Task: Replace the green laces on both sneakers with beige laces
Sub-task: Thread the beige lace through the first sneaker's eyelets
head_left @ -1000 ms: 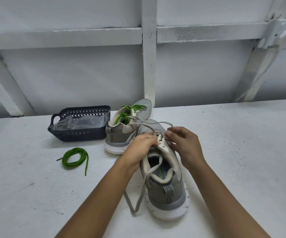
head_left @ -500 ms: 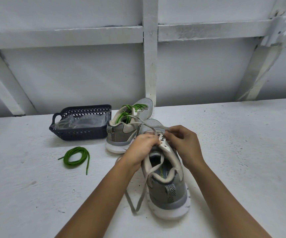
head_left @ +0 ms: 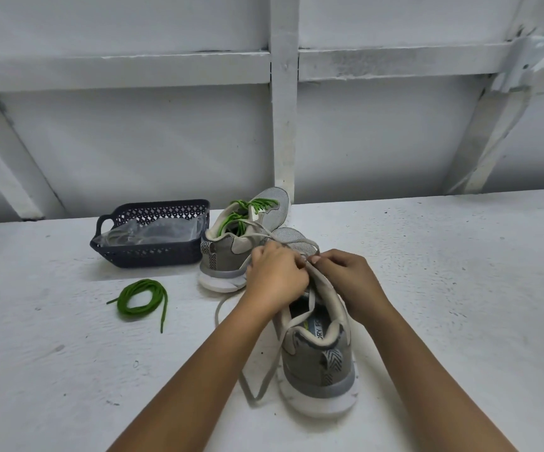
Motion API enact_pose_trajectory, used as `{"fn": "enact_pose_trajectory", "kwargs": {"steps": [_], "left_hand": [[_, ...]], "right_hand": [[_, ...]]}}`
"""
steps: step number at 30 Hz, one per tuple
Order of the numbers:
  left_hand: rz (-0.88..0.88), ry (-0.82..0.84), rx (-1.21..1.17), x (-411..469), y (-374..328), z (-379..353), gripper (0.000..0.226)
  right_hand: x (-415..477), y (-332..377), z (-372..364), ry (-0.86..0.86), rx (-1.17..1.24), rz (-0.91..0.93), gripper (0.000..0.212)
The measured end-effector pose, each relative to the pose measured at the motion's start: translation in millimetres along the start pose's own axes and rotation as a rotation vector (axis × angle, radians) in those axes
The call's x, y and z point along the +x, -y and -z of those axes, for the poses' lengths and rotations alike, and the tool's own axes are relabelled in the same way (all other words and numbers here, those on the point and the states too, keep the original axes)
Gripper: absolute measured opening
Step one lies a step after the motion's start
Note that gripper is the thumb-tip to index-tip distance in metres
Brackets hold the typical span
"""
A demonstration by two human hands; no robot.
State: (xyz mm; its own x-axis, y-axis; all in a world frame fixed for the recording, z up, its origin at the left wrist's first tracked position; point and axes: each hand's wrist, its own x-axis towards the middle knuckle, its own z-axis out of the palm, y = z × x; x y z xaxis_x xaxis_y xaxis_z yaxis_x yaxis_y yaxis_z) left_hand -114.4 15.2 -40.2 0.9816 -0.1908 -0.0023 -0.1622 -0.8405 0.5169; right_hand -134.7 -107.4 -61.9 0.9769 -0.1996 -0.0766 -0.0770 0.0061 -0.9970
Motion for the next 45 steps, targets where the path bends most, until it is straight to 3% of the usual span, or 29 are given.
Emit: {"fn": "enact_pose_trajectory", "kwargs": {"steps": [7, 10, 12, 15, 18, 19, 21, 24, 28, 32, 35, 41, 43, 45], "left_hand": [[-0.053, -0.177, 0.134, -8, -3, -7, 0.023], [-0.187, -0.408, 0.164, -15, 1, -7, 0.026], [-0.25, -0.544, 0.044, -16, 5, -6, 0.022], [-0.129, -0.481, -0.478, -19, 11, 11, 0.011], [-0.008, -0.214, -1.36, -23, 22, 44, 0.022], [-0.018, -0.166, -1.533, -24, 31, 55, 0.025], [0.003, -0.121, -1.614, -24, 53, 74, 0.029], [0.121, 0.044, -1.292, -24, 78, 99, 0.029], [0.154, 0.299, -0.492, -33, 73, 110, 0.023], [-0.066, 0.181, 0.032, -31, 35, 94, 0.025], [-0.201, 0.029, 0.209, -22, 8, 68, 0.033], [-0.225, 0.001, 0.595, -8, -15, 31, 0.03], [-0.251, -0.025, 0.541, -4, -12, 26, 0.026], [-0.249, -0.01, 0.343, -2, -8, 28, 0.023]], "right_hand": [[11, 7, -4, -0.04, 0.053, -0.185, 0.018], [14, 8, -4, -0.075, 0.04, -0.233, 0.016], [15, 10, -4, -0.091, 0.03, -0.256, 0.018], [14, 12, -5, -0.11, 0.065, -0.281, 0.02], [14, 12, -5, -0.124, 0.134, -0.284, 0.022], [14, 12, -5, -0.128, 0.155, -0.284, 0.021], [14, 11, -5, -0.138, 0.192, -0.279, 0.021], [14, 10, -5, -0.144, 0.221, -0.268, 0.02], [12, 10, -4, -0.123, 0.188, -0.228, 0.018], [11, 9, -5, -0.122, 0.196, -0.194, 0.014], [10, 10, -5, -0.125, 0.183, -0.178, 0.016], [8, 11, -4, -0.12, 0.184, -0.156, 0.02], [8, 10, -4, -0.111, 0.173, -0.153, 0.019], [9, 8, -3, -0.09, 0.172, -0.156, 0.018]]}}
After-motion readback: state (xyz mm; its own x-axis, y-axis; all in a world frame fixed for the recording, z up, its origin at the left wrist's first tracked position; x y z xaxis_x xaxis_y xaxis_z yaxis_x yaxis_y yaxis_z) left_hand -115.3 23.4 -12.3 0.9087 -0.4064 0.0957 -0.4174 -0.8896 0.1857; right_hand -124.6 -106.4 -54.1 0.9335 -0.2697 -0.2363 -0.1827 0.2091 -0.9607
